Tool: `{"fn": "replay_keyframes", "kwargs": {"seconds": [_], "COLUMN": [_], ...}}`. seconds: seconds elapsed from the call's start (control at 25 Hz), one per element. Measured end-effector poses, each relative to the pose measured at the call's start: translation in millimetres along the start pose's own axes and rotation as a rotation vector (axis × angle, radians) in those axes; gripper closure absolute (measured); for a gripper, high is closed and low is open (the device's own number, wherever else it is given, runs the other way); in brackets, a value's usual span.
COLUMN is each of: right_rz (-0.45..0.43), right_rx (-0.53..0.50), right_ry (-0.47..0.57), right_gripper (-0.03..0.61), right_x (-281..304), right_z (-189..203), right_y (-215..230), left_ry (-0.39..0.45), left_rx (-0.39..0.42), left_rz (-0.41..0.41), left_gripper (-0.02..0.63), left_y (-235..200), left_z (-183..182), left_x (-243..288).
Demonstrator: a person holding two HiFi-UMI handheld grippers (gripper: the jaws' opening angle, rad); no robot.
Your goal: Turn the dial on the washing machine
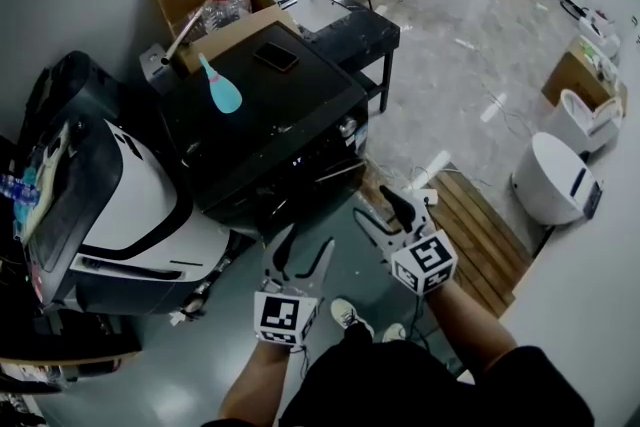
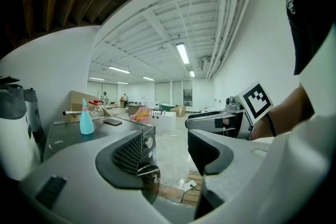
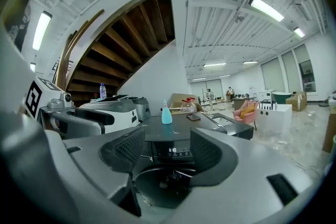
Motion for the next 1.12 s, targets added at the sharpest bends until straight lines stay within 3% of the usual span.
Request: {"fn": "replay_keyframes", "kwargs": {"seconds": [0.64,1.12], "right_rz": [0.036,-0.002], "right_rx": [-0.058,-0.086], "right_ry": [-0.075,-0.138], "right_gripper": [0.307,0.299], "right_x": [74,103], "right_z": [4,26], "right_y": [15,74], "left_ry": [-0.035,-0.07], "left_rx": [-0.032,-0.061], "left_rz": [0.019,-0.039], "left_gripper": [0.362,0.36], "left_y": [-64,-58], "left_z": [16,24], "left_x": [33,75]}}
Point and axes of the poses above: the fingertips, and each gripper's own axes: x forward along the fingers, y to its right, z out of its underside, the point moved 6 cm from there along -x, backward along the fingers, and after that the axes turned 8 degrees about -z, right-handed, at the moved point
